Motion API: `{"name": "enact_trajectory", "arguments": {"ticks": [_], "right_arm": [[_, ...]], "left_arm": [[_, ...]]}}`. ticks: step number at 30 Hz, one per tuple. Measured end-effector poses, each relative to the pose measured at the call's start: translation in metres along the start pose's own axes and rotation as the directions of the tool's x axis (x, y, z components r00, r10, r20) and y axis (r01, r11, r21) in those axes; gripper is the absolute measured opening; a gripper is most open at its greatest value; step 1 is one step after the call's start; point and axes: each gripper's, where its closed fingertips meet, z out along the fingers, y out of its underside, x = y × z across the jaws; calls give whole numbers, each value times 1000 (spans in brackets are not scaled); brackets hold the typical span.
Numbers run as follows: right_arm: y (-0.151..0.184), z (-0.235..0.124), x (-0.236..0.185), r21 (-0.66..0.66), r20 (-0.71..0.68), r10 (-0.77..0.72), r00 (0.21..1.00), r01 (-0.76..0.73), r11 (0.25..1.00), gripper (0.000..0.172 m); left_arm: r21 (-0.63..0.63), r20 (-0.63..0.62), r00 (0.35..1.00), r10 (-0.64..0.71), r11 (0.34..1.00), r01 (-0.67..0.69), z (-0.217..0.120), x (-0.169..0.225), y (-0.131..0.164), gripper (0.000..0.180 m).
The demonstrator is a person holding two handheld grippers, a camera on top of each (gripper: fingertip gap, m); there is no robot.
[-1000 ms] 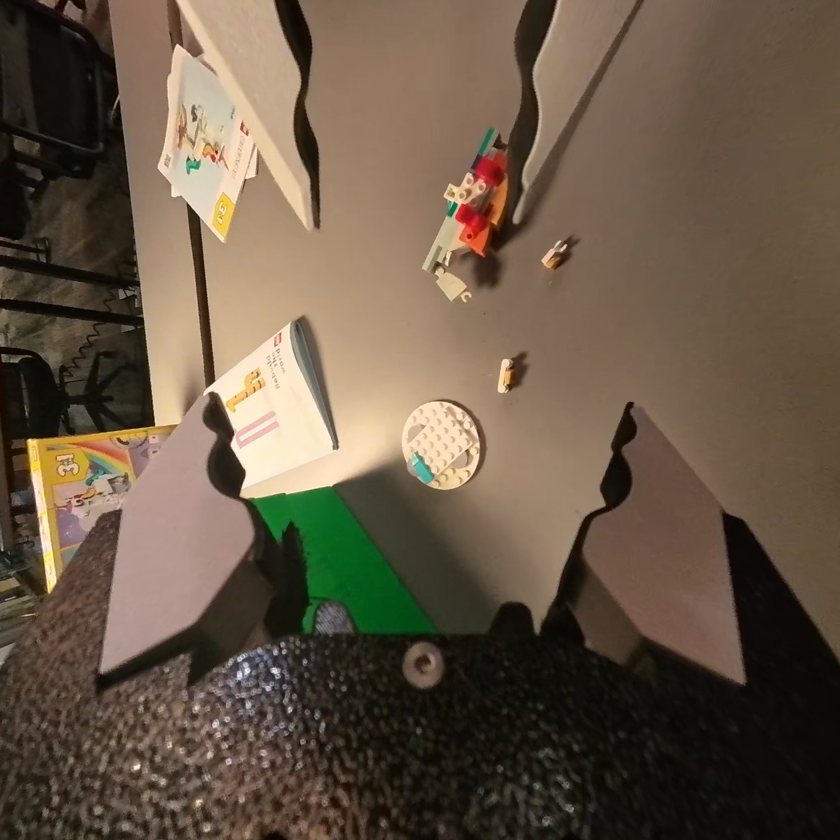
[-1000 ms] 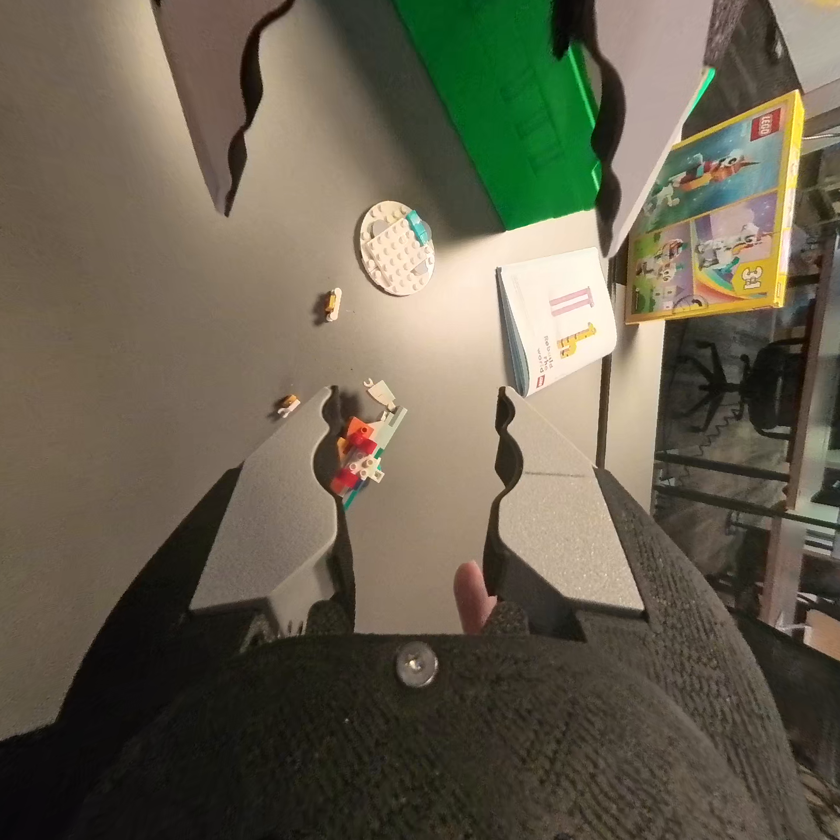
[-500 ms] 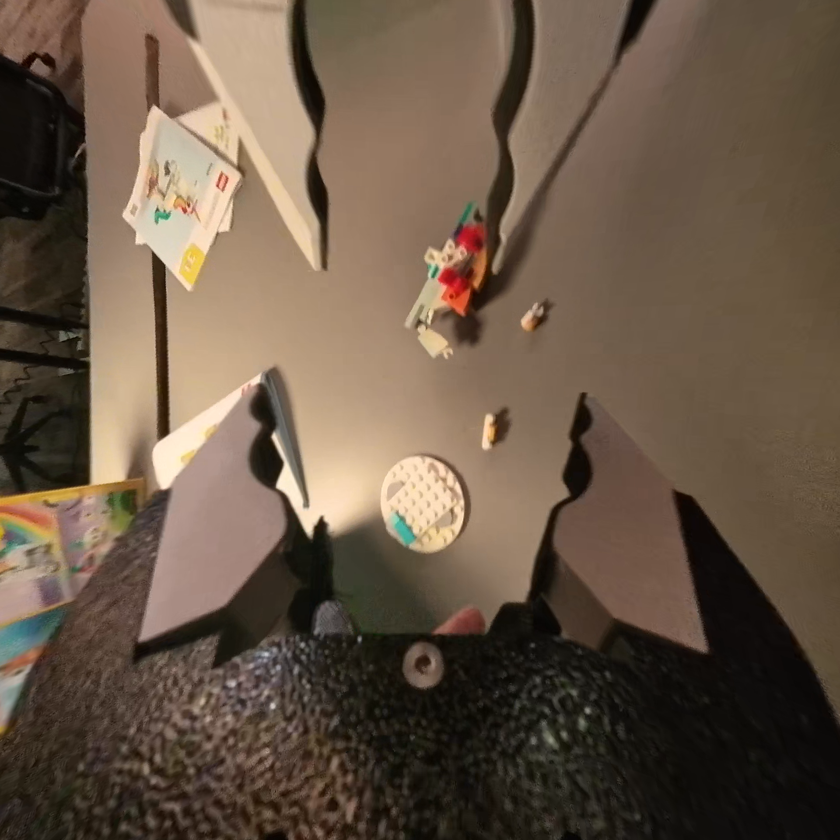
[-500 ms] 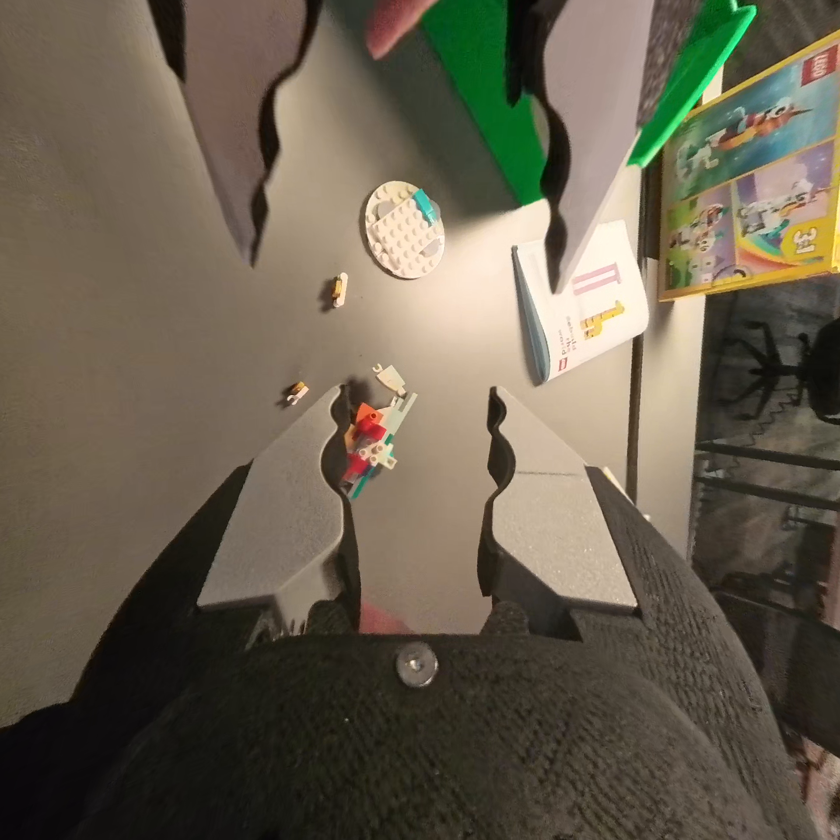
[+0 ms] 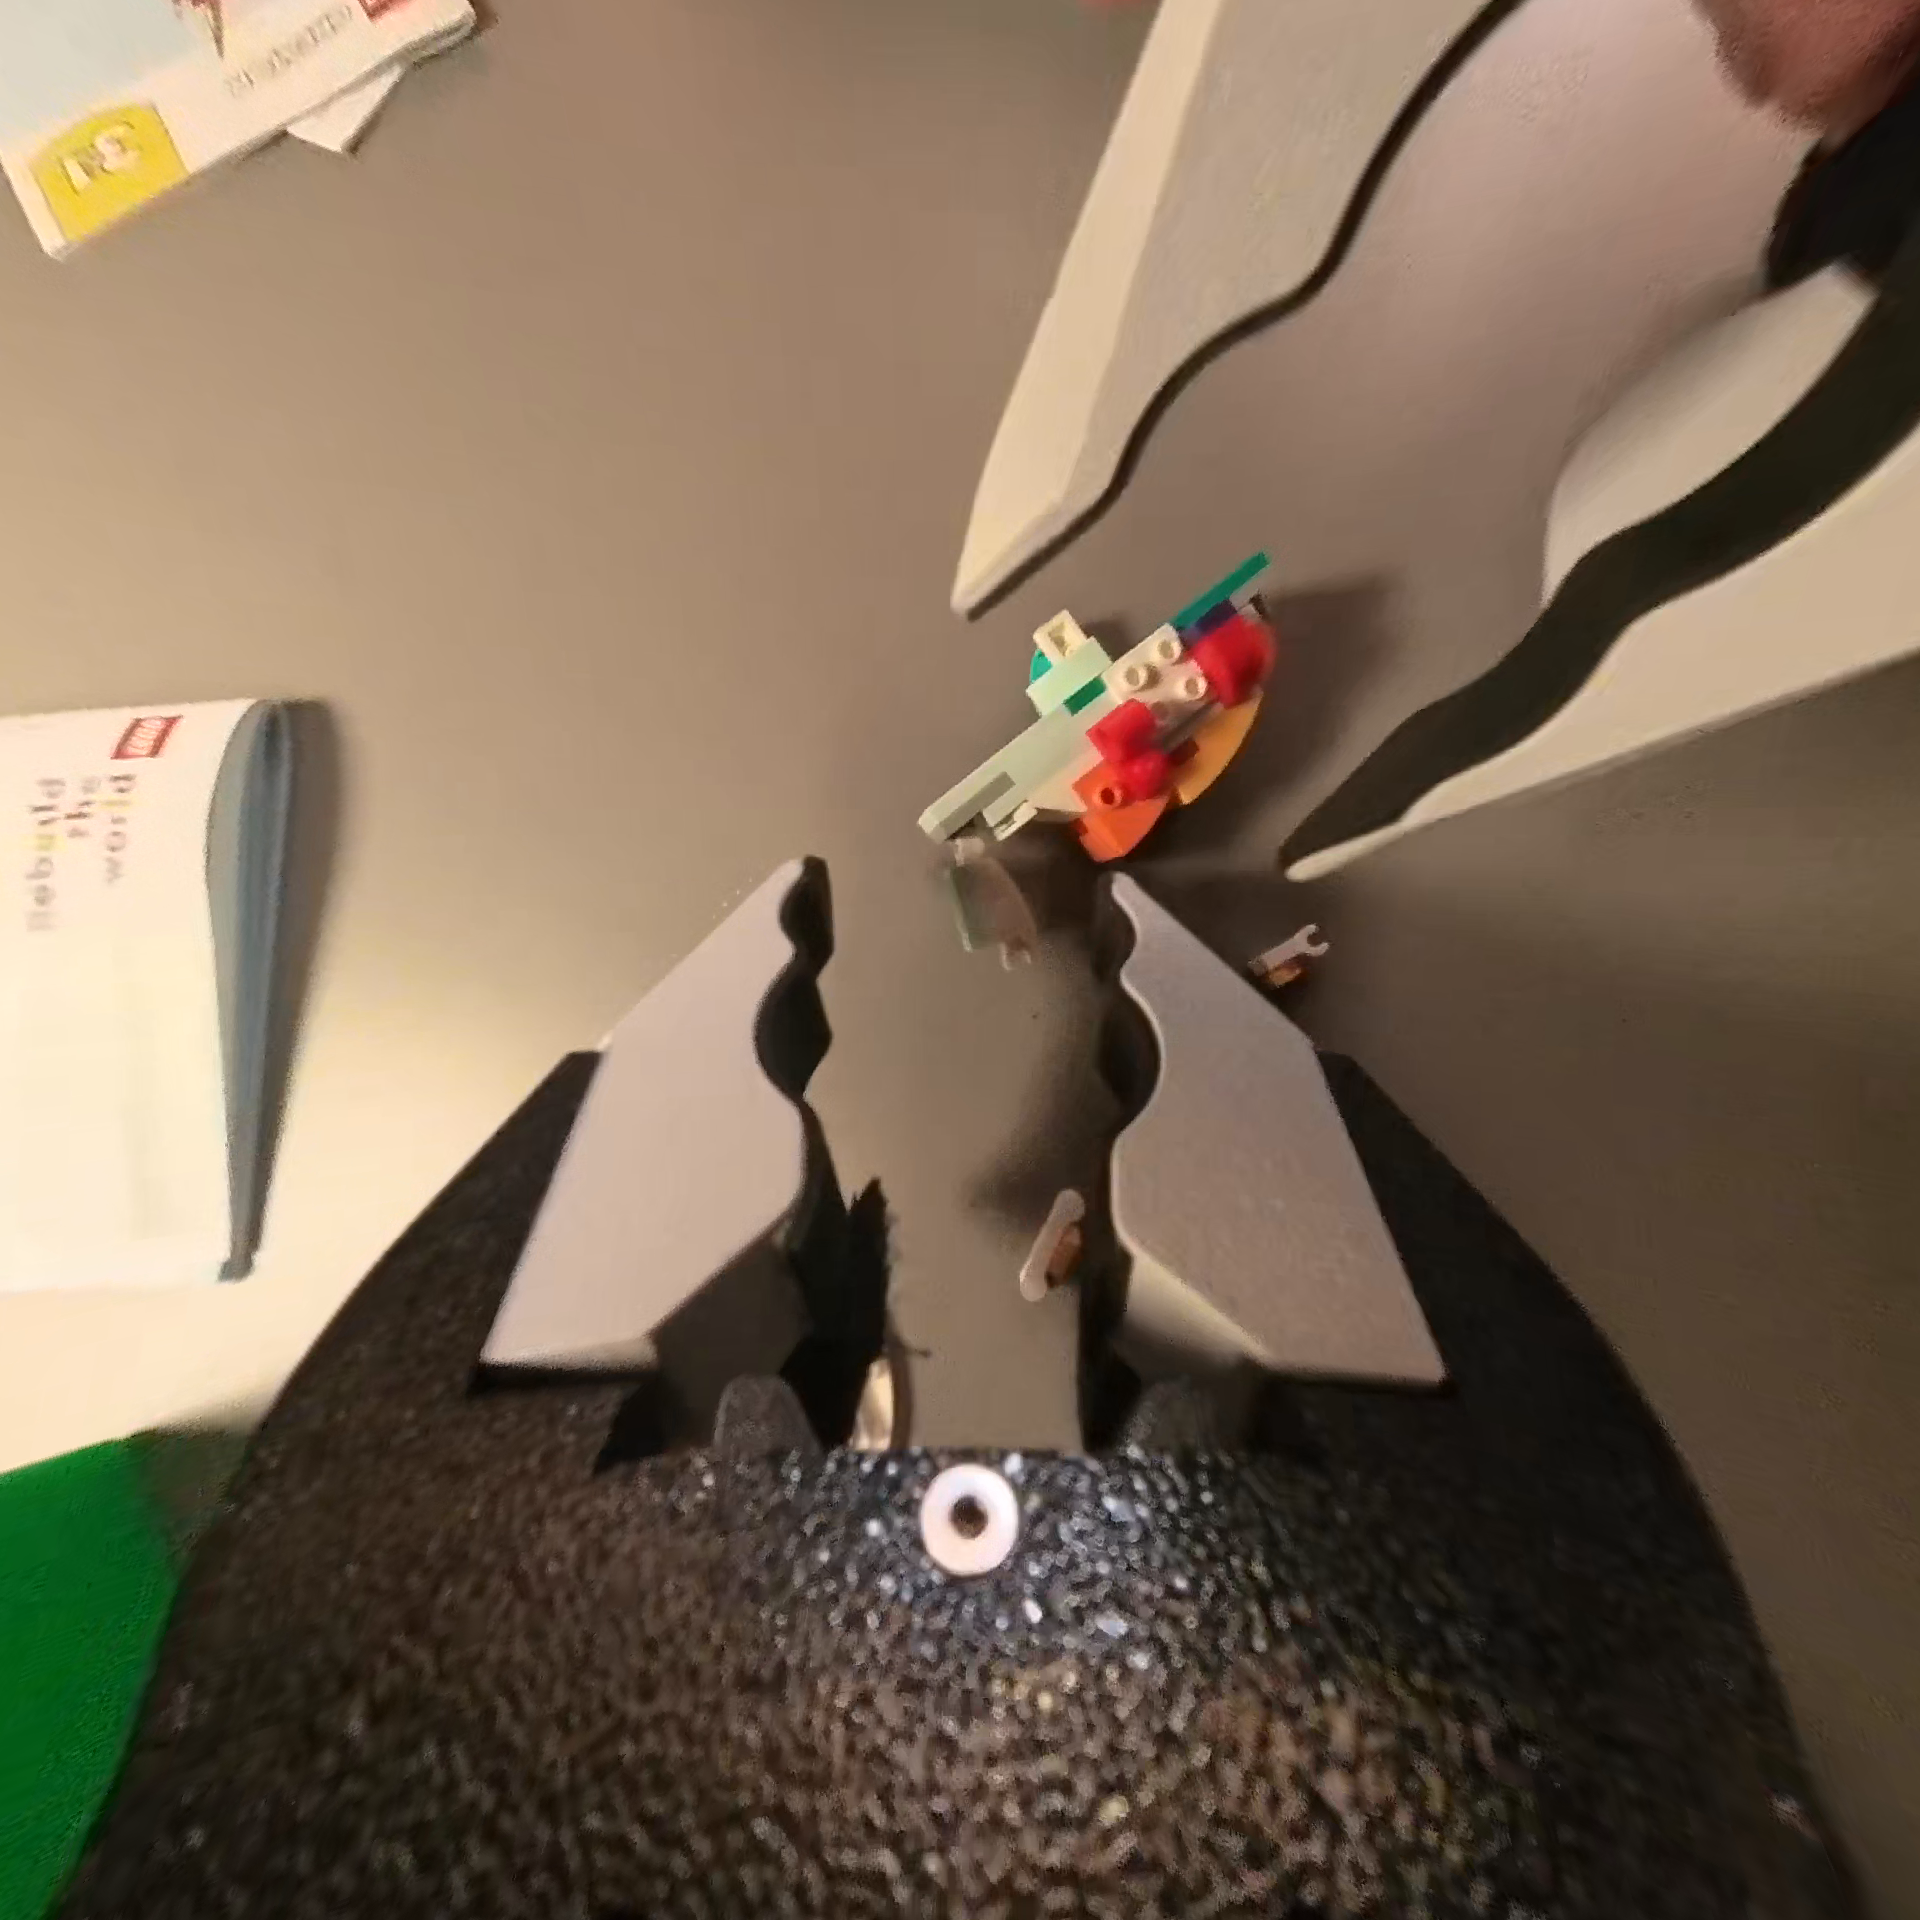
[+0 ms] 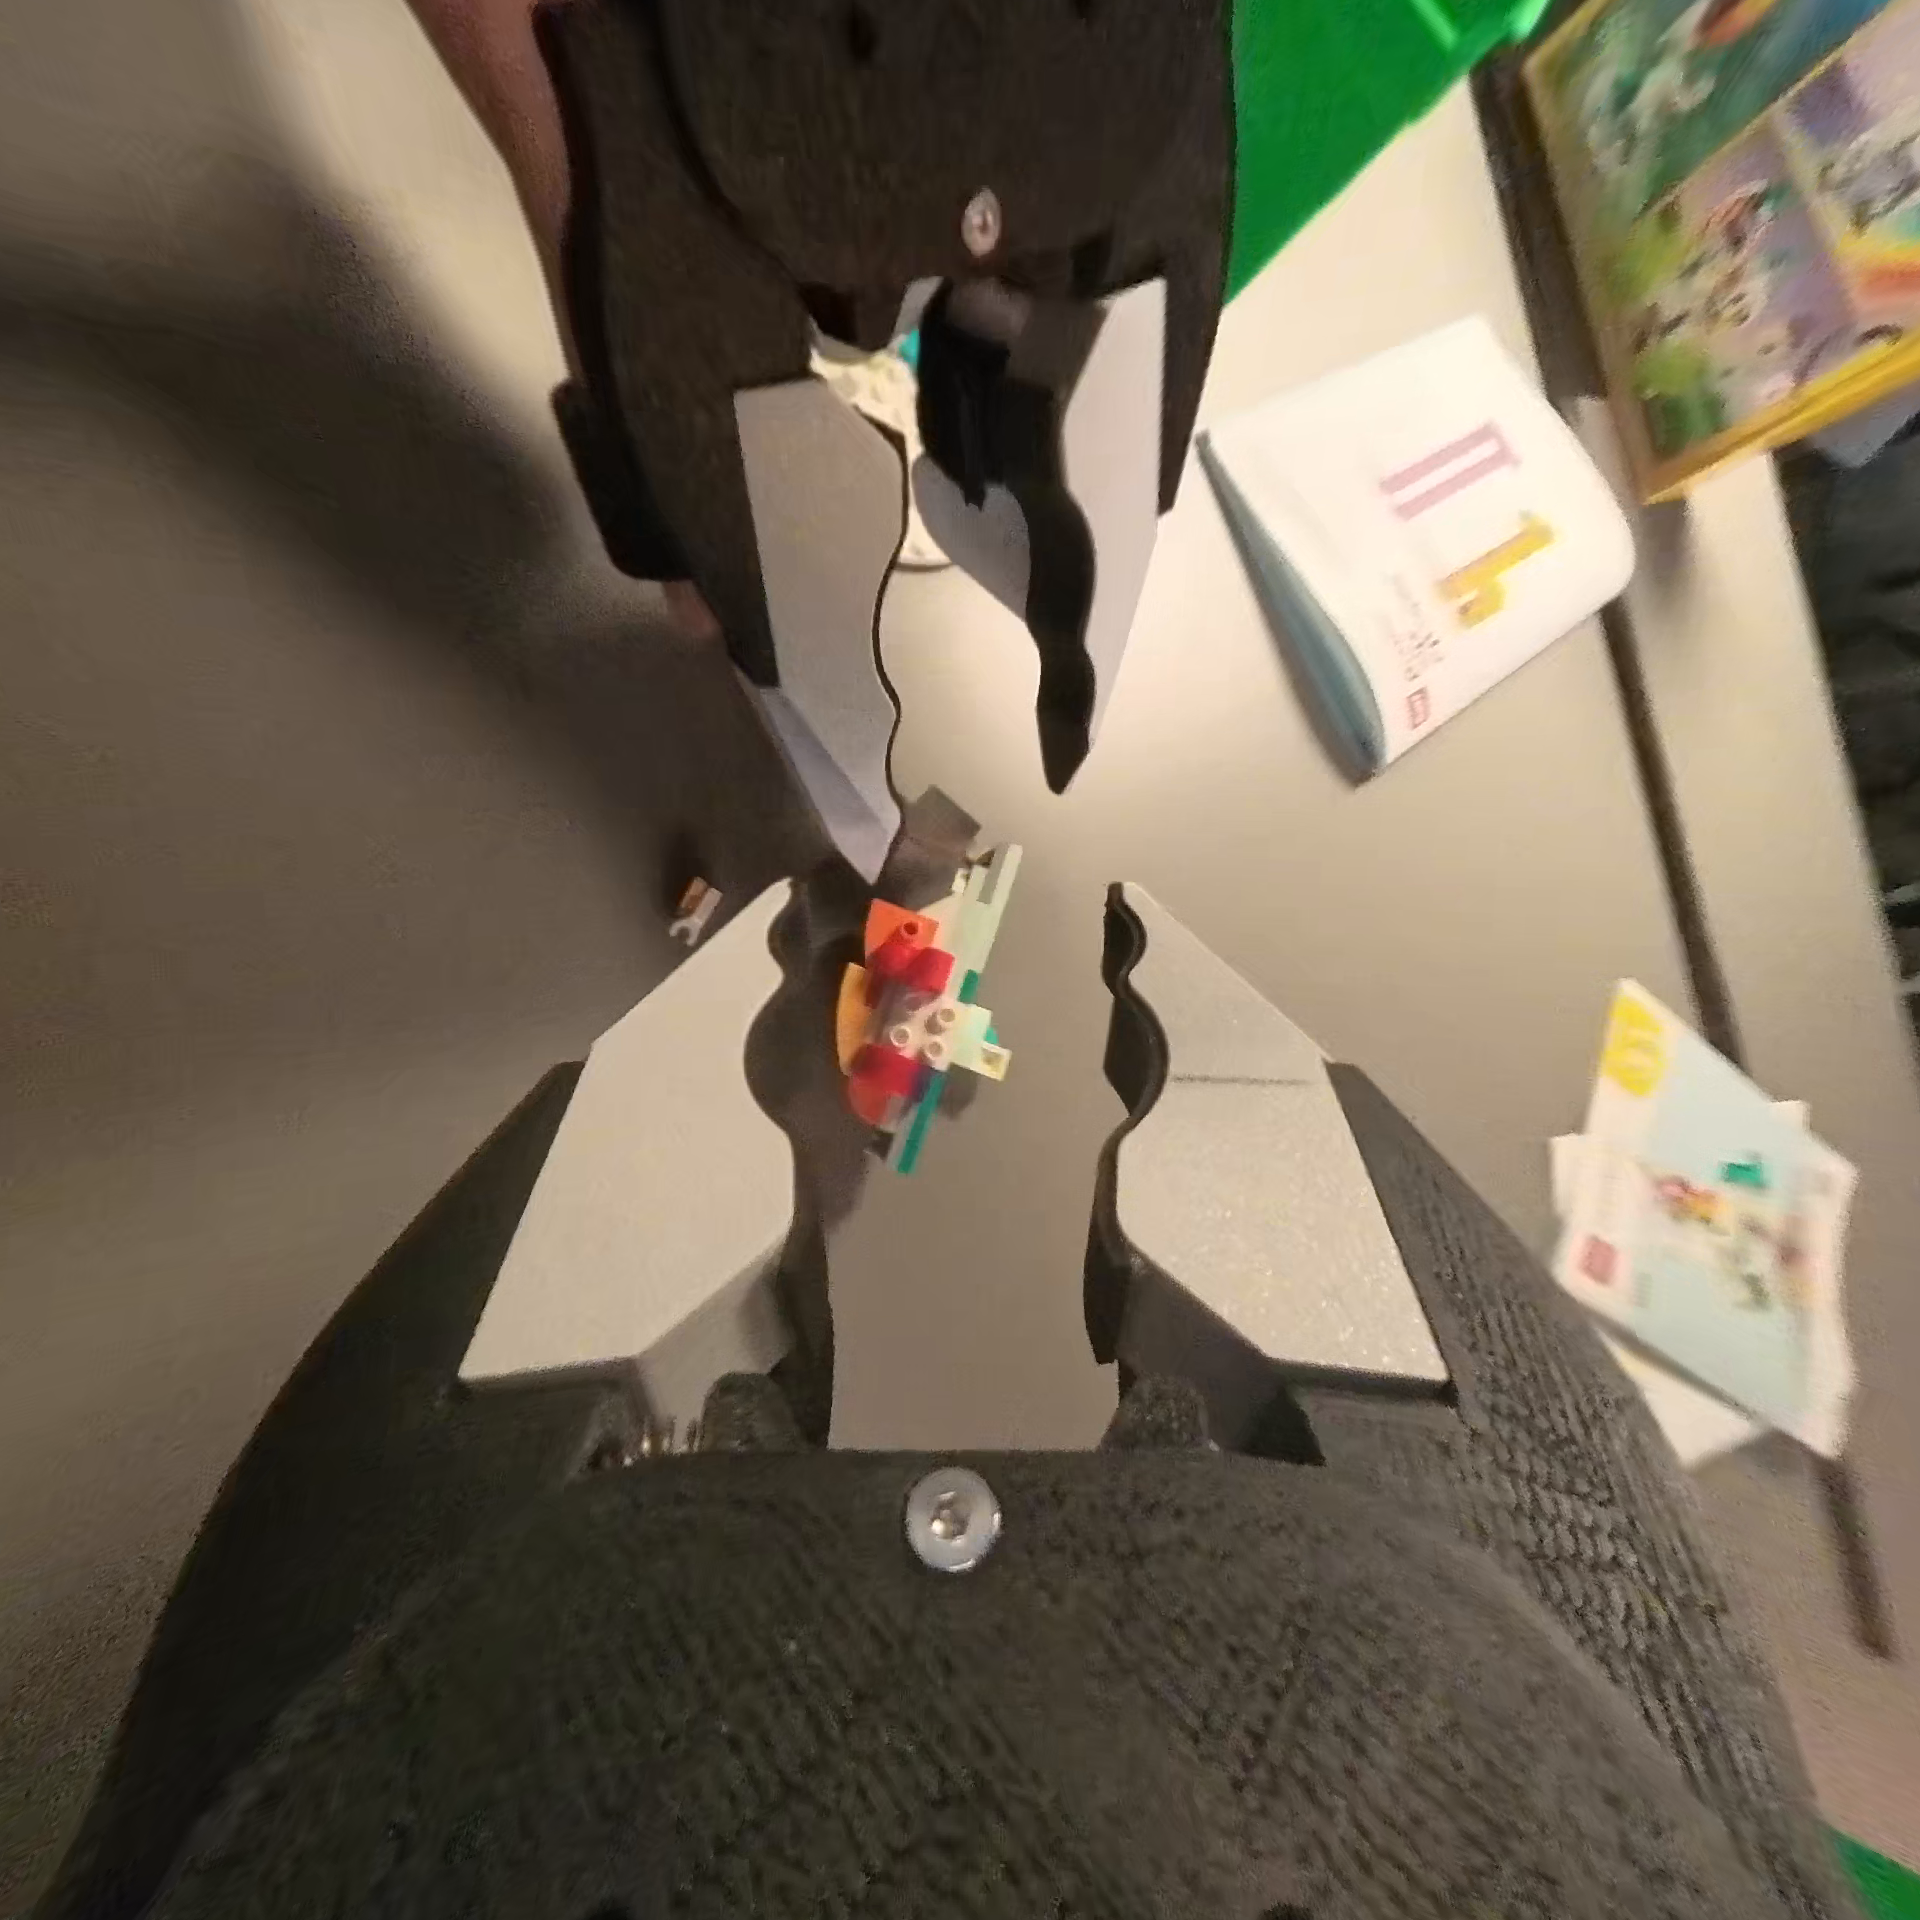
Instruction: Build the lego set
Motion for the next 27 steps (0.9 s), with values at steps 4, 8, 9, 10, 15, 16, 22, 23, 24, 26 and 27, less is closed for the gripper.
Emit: {"name": "enact_trajectory", "arguments": {"ticks": [4, 8, 9, 10, 15, 16, 22, 23, 24, 26, 27], "right_arm": [[14, 20, 1, -21, -5, 62, 998, -63, 998, 55], [22, 30, -2, -68, 0, 108, 994, -107, 992, 53], [25, 32, -4, -83, 2, 110, 994, -109, 991, 53], [28, 33, -5, -100, -1, 107, 994, -107, 989, 53], [28, 37, -8, -103, -5, 129, 992, -129, 986, 48], [27, 37, -8, -101, -7, 135, 991, -135, 986, 48], [21, 33, -4, -53, -45, 127, 991, -129, 990, 47], [20, 33, -4, -36, -48, 129, 990, -131, 991, 46], [17, 31, -3, -14, -51, 131, 990, -132, 991, 46], [11, 27, -1, 22, -64, 132, 989, -131, 991, 44], [9, 25, 1, 33, -74, 128, 989, -125, 992, 43]], "left_arm": [[-46, -19, 1000, 10, 999, -11, 10, 4, 9, 42], [-34, 58, 992, 109, 994, -107, 11, -3, 6, 12], [-44, 97, 984, 152, 988, -148, 11, -6, 7, 11], [-45, 114, 976, 187, 982, -183, 11, -7, 6, 11], [-19, 140, 964, 228, 974, -228, 8, -8, 2, 11], [-8, 152, 959, 241, 970, -242, 6, -8, 0, 11], [90, 199, 953, 227, 964, -249, -8, -9, -13, 10], [109, 201, 956, 214, 965, -239, -11, -8, -15, 10], [128, 205, 958, 203, 964, -231, -14, -8, -16, 10], [151, 217, 956, 197, 961, -232, -19, -10, -18, 10], [163, 214, 958, 189, 960, -226, -21, -11, -19, 10]]}}
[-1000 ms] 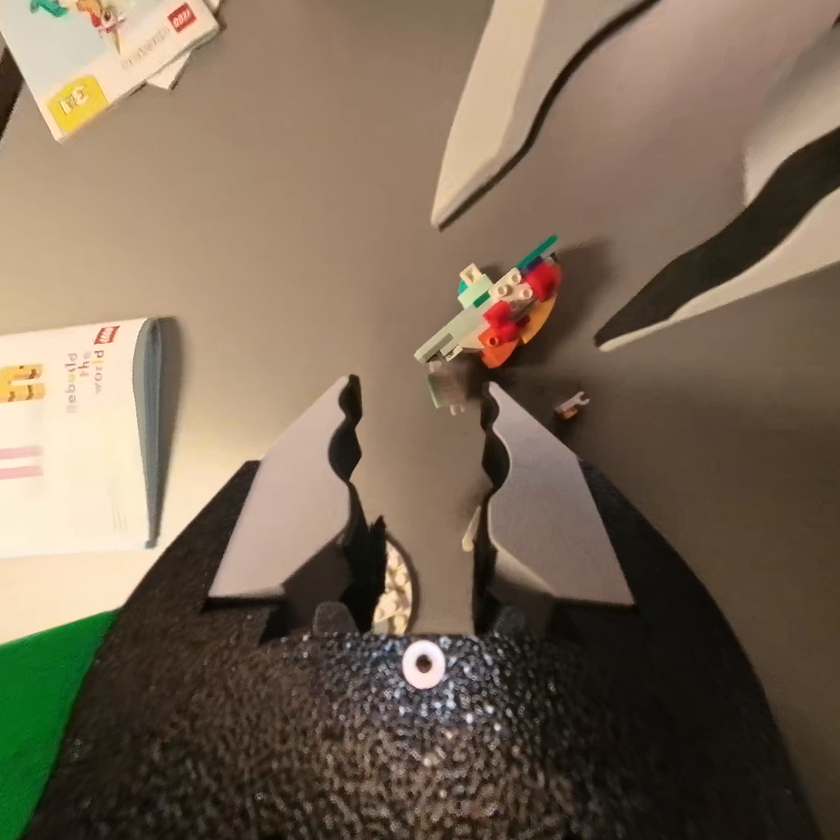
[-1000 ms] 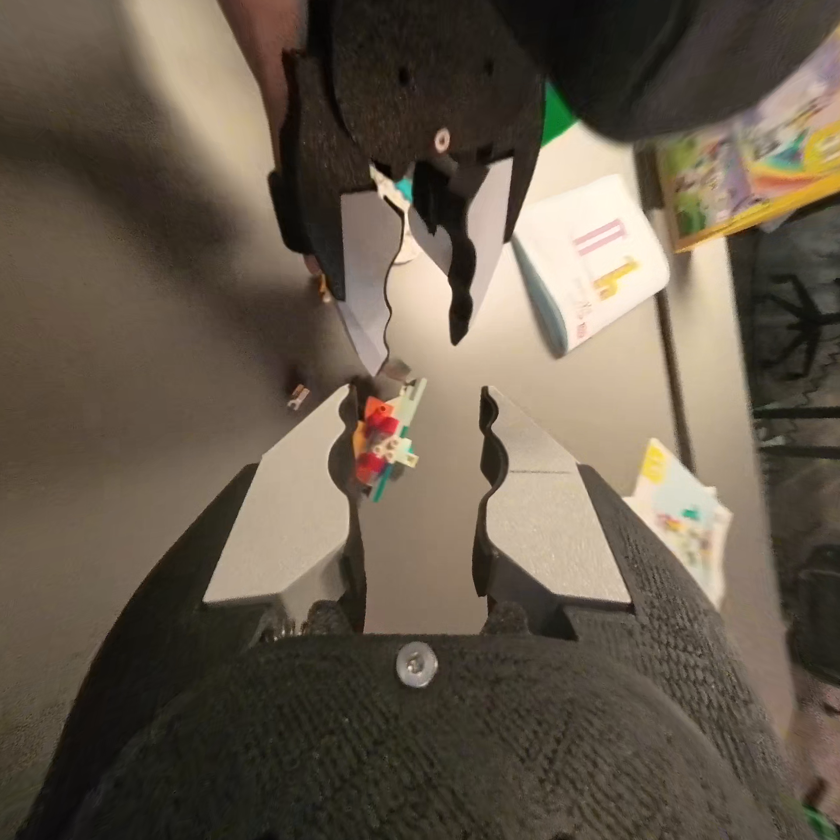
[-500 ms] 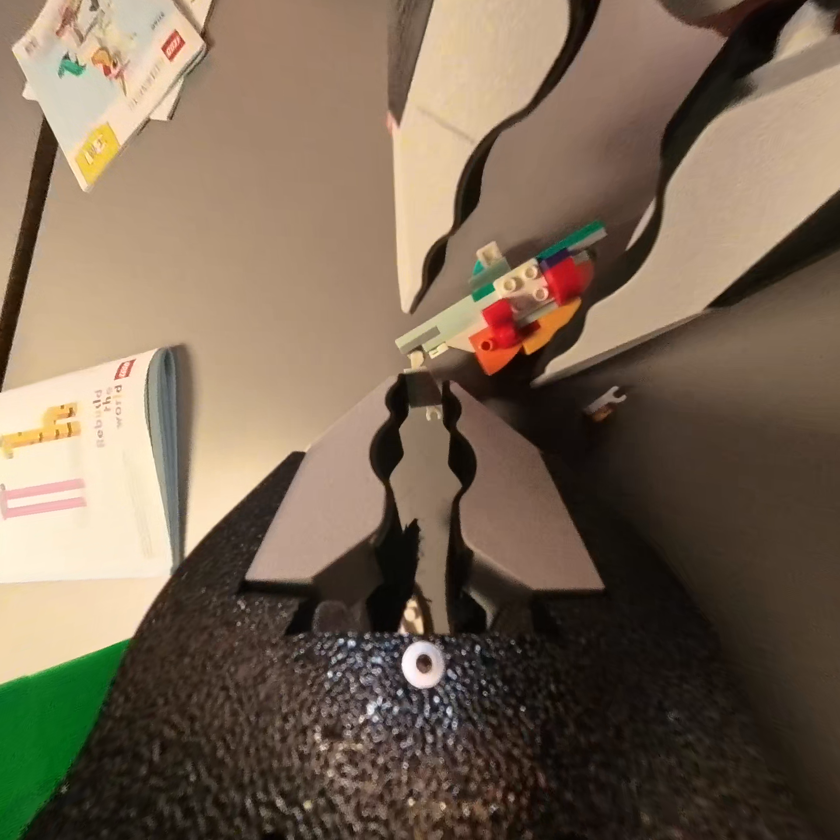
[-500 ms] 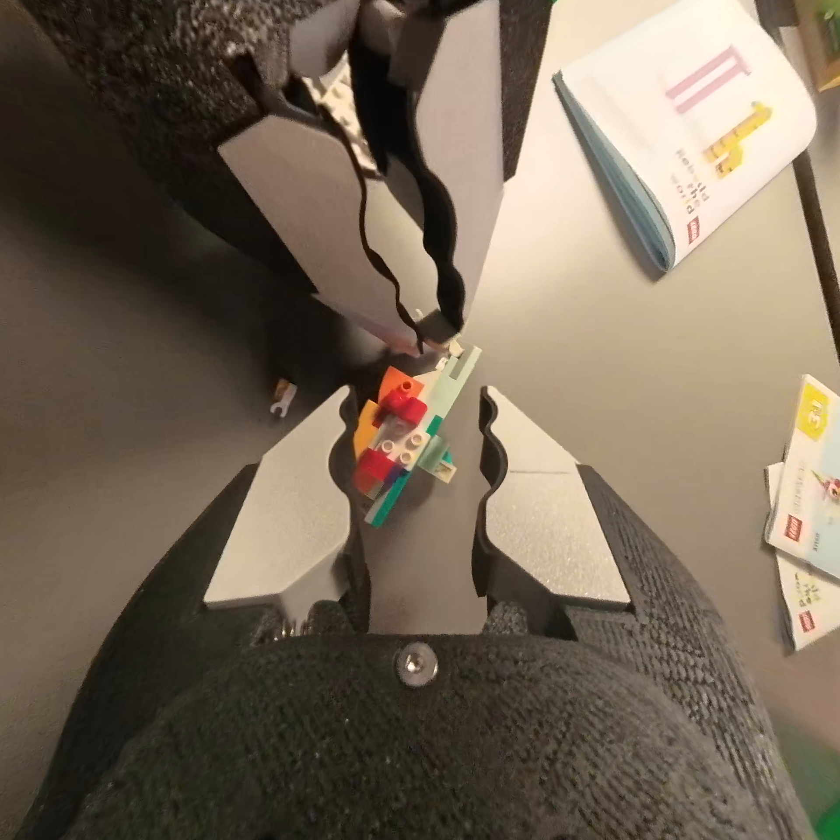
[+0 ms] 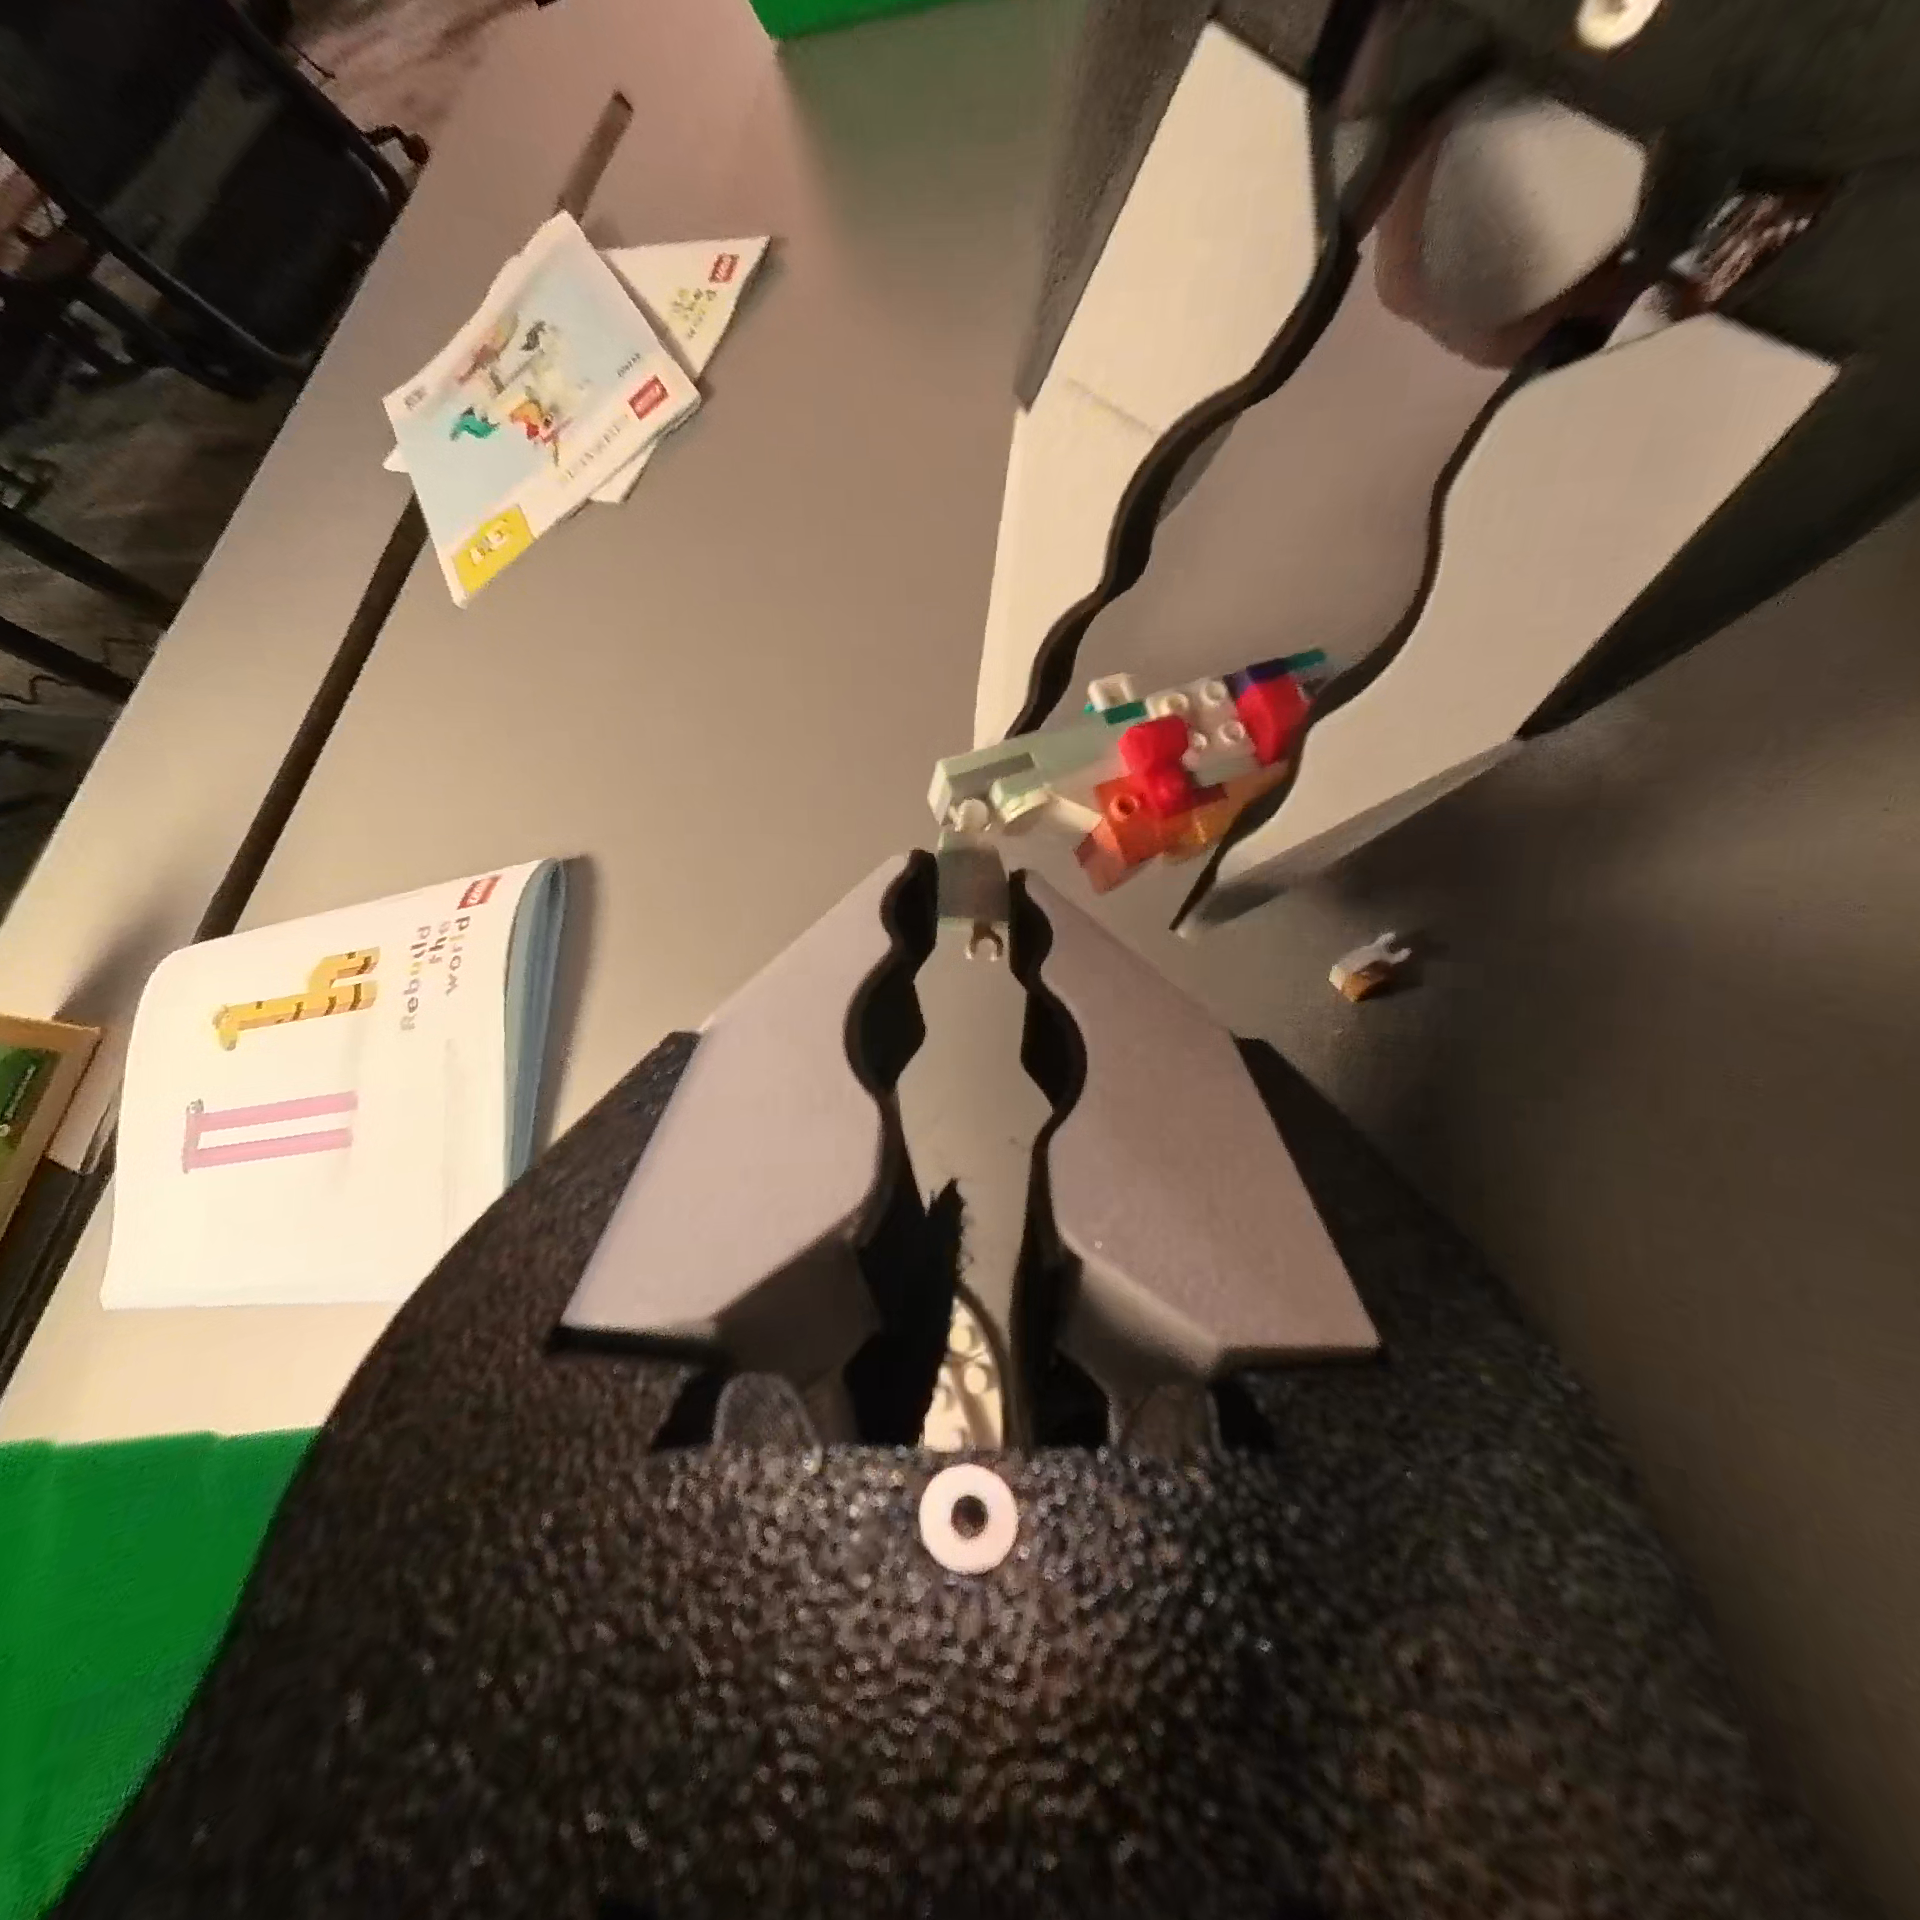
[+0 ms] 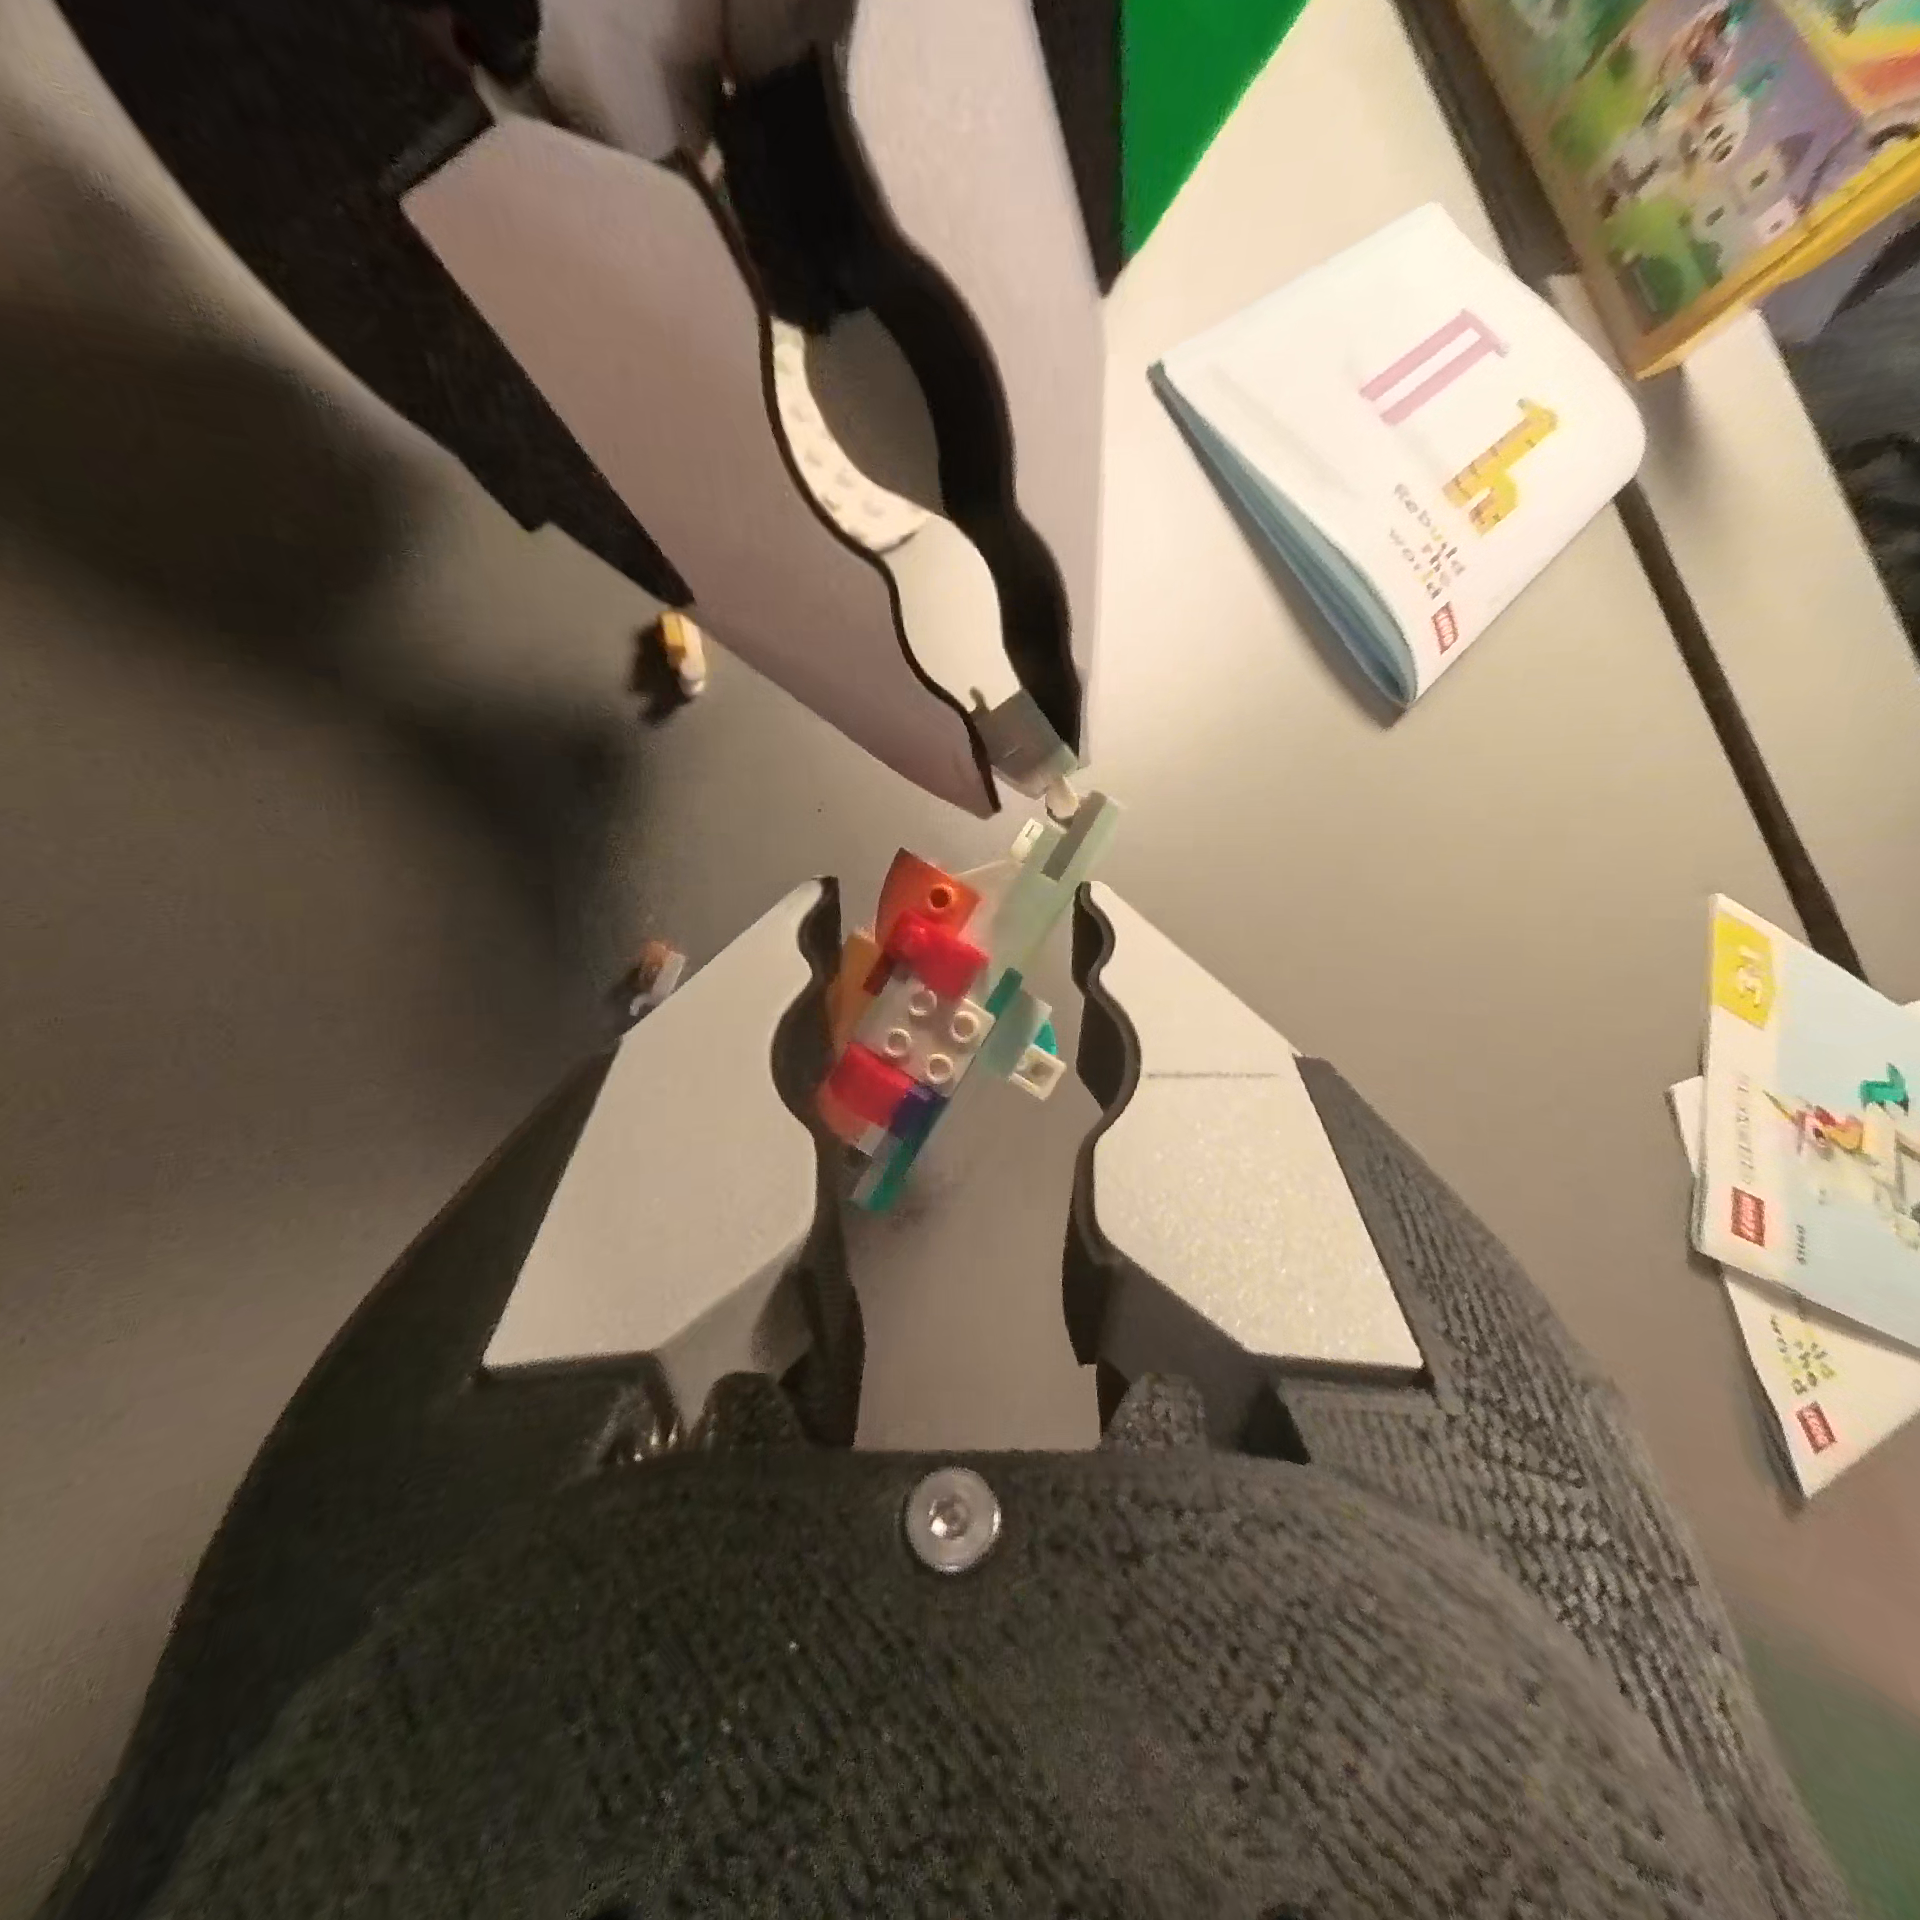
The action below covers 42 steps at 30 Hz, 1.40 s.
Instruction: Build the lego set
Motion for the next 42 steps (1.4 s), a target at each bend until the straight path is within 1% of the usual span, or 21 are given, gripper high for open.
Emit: {"name": "enact_trajectory", "arguments": {"ticks": [2, 4, 5, 7, 10, 12, 15, 17, 19, 20, 21, 22, 24, 25, 29, 31, 34, 37, 38, 41, 42], "right_arm": [[-2, -3, 4, 10, -29, -17, 999, 17, 1000, 40], [1, -8, 16, -11, -95, -54, 994, 53, 999, 31], [2, -11, 22, -12, -123, -65, 990, 64, 998, 30], [2, -14, 24, -5, -115, -46, 992, 45, 999, 31], [0, -13, 22, 11, -118, -85, 989, 87, 996, 33], [-5, -11, 15, 25, -105, -110, 988, 113, 993, 39], [2, -11, 20, -33, -150, -192, 970, 189, 981, 35], [2, -12, 21, -29, -148, -206, 967, 204, 978, 32], [1, -14, 23, -38, -163, -226, 960, 223, 974, 31], [-1, -16, 24, -40, -174, -237, 956, 234, 971, 31], [-2, -16, 25, -41, -187, -246, 951, 242, 969, 31], [-2, -17, 26, -47, -193, -255, 947, 251, 967, 31], [-1, -16, 26, -68, -204, -283, 937, 274, 959, 31], [-1, -16, 26, -73, -211, -291, 933, 282, 957, 31], [-1, -12, 32, -88, -250, -302, 920, 289, 953, 31], [-2, -9, 35, -102, -276, -331, 902, 315, 943, 31], [-2, -7, 36, -121, -290, -323, 901, 300, 946, 31], [-4, -8, 36, -93, -270, -246, 931, 229, 969, 31], [-5, -8, 36, -85, -268, -232, 935, 217, 973, 31], [-7, -8, 36, -58, -257, -200, 946, 192, 980, 31], [-7, -8, 36, -53, -249, -193, 949, 186, 981, 31]], "left_arm": [[8, -8, 1000, -16, 1000, 16, -2, -3, -1, 10], [5, -13, 1000, -10, 1000, 10, -4, -7, 1, 10], [12, -21, 1000, -14, 1000, 15, -5, -7, 1, 10], [37, -32, 998, -49, 998, 50, -6, -7, -2, 10], [40, -28, 999, -33, 999, 35, -3, -4, -4, 10], [48, -33, 999, -17, 999, 19, -2, 1, -7, 10], [58, -17, 999, 44, 997, -43, -4, 2, -10, 10], [73, -13, 998, 56, 996, -55, -5, 1, -11, 10], [119, 11, 999, 36, 992, -37, -6, 0, -16, 10], [127, 33, 998, 55, 990, -59, -7, 0, -18, 13], [106, 52, 995, 85, 990, -90, -6, 0, -16, 22], [90, 74, 990, 117, 988, -124, -4, 0, -16, 24], [79, 144, 970, 196, 975, -209, -5, -3, -18, 10], [62, 159, 957, 242, 965, -254, -6, -4, -18, 10], [34, 204, 944, 258, 962, -270, -6, -10, -16, 10], [35, 223, 941, 254, 963, -268, -7, -12, -15, 10], [24, 234, 938, 257, 963, -270, -7, -15, -12, 10], [25, 275, 915, 295, 949, -314, -10, -17, -16, 10], [24, 291, 904, 313, 942, -334, -11, -18, -18, 10], [51, 297, 903, 310, 939, -339, -14, -18, -20, 10], [52, 305, 894, 329, 931, -361, -15, -17, -21, 10]]}}
